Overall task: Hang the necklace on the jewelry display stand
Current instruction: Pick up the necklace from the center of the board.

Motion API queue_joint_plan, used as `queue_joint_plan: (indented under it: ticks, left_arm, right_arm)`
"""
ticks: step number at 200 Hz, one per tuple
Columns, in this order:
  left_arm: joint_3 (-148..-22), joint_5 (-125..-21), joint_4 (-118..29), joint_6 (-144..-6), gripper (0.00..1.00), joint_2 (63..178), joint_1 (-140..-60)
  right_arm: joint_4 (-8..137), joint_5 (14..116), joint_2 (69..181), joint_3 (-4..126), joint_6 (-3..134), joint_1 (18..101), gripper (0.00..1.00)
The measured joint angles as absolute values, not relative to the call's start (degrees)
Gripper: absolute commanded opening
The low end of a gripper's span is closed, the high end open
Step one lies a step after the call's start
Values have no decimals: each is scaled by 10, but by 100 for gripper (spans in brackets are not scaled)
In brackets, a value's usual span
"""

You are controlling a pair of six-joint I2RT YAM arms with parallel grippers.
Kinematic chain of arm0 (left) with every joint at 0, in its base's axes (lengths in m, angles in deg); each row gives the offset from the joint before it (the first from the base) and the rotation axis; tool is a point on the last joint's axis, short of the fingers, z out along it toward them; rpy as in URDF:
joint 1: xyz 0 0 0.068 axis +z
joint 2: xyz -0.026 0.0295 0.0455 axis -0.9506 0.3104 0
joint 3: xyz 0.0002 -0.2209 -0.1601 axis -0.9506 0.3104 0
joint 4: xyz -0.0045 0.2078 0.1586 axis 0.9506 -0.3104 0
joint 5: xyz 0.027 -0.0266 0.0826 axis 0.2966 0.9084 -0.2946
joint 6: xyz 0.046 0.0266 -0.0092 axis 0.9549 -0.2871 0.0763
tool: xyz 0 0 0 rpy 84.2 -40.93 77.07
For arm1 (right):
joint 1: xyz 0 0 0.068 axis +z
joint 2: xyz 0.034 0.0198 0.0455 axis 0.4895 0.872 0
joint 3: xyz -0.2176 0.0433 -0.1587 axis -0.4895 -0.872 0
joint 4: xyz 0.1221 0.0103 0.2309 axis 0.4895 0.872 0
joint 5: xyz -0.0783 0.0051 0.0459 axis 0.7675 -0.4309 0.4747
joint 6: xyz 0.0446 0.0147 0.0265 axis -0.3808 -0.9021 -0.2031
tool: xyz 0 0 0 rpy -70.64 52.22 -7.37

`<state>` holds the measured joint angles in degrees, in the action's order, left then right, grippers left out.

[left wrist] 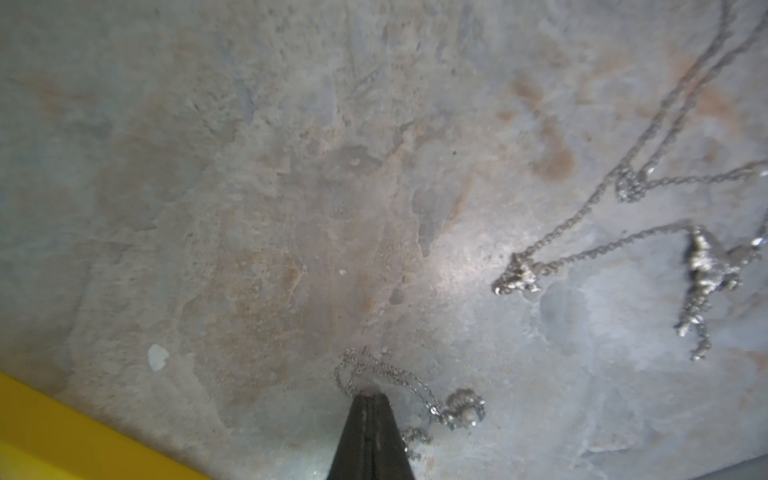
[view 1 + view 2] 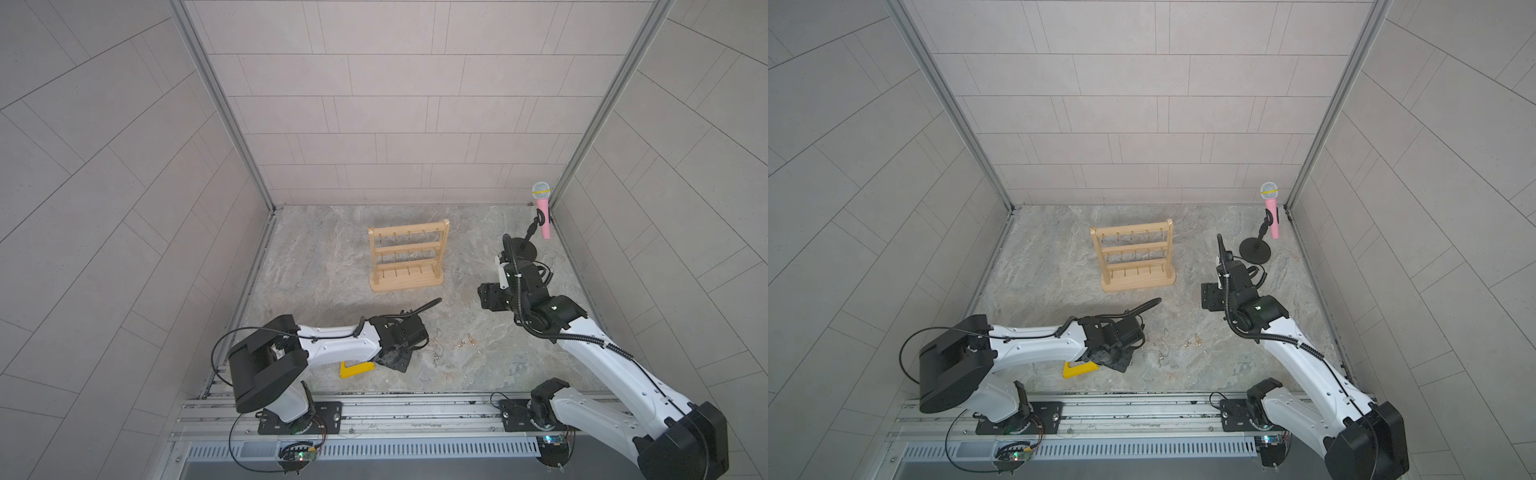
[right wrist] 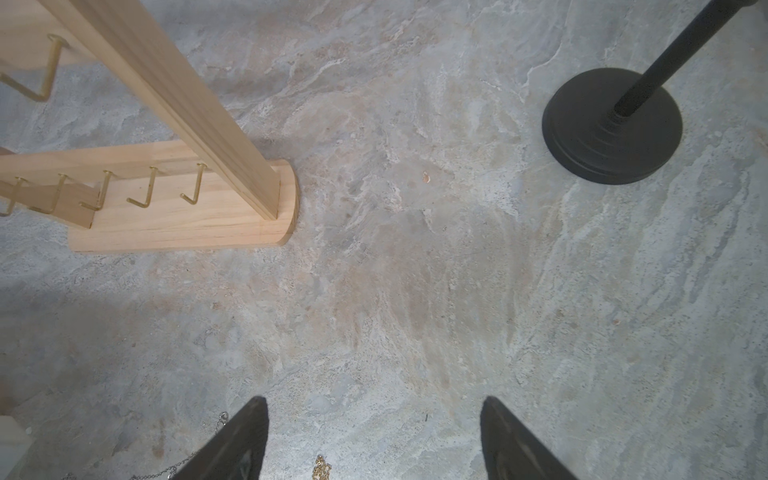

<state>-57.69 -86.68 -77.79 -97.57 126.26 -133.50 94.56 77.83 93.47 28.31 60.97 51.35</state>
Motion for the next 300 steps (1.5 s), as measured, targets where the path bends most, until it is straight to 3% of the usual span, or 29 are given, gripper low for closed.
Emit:
queue_joint_plan:
  ticks: [93, 132, 210, 300]
  left_arm:
    - [-608, -918, -842, -961, 0, 1189, -1314]
    - [-609, -928, -862, -958, 0, 1162, -1310]
    - [-651, -949, -896, -948, 0, 1113, -1303]
    - [-712, -971, -925, -929, 0, 1084, -1298]
  right_arm:
    - [949, 766, 921, 278, 614, 549, 81]
    - [889, 710, 921, 234, 618, 564, 81]
    - [587, 495, 983, 80, 628, 645, 83]
    - [256, 455, 1232, 101, 654, 780, 83]
